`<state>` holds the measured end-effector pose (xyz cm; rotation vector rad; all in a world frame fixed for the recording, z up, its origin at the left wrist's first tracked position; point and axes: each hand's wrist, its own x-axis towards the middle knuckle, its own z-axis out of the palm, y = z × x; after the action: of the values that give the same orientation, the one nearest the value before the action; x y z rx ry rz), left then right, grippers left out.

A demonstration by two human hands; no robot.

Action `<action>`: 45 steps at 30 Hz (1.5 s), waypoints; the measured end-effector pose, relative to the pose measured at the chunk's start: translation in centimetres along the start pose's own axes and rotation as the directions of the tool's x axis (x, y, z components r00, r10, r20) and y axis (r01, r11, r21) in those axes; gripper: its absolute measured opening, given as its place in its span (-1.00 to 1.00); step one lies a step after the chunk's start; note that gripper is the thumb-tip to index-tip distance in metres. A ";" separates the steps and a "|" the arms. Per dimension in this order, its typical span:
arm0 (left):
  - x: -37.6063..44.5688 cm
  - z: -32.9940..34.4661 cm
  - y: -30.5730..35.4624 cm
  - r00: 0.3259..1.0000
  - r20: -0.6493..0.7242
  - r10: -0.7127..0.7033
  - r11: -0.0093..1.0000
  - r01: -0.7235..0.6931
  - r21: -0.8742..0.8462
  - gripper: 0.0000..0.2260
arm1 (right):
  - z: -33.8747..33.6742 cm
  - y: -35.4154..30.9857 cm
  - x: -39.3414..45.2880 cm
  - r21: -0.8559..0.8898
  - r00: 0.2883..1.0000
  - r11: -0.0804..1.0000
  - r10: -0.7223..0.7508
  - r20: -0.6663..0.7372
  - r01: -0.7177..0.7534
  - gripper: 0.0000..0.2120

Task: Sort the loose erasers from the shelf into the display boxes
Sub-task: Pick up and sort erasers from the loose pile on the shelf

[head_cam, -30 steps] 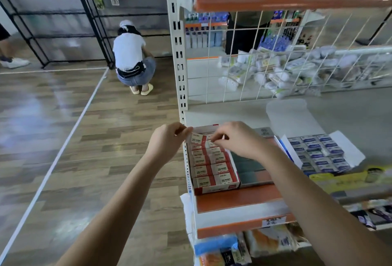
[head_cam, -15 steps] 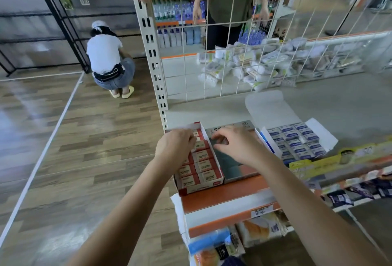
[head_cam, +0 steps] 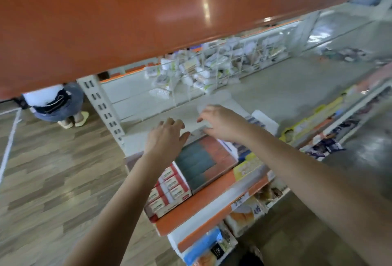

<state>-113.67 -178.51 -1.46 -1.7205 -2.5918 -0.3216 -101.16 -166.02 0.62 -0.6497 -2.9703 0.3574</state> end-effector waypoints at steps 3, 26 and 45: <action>3.6 0.7 4.7 0.991 0.087 0.106 0.993 -0.110 0.046 -0.64 | -1.7 4.8 -1.9 -0.079 0.994 0.991 0.112 0.001 -0.112 -0.61; 26.6 12.1 53.8 0.858 0.163 0.488 0.863 -0.502 0.058 -0.63 | -11.1 51.1 -24.8 0.075 0.773 0.774 0.633 -0.049 -0.629 -0.58; 55.8 23.4 61.5 0.980 0.076 0.186 0.979 -0.179 -0.093 -0.58 | -15.3 83.7 -10.6 0.071 0.860 0.862 0.506 -0.067 -0.502 -0.71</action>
<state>-77.18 -100.53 -7.37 -2.0264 -2.4828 -0.3669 -56.01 -93.40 -5.18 -1.4023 -2.6566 0.4223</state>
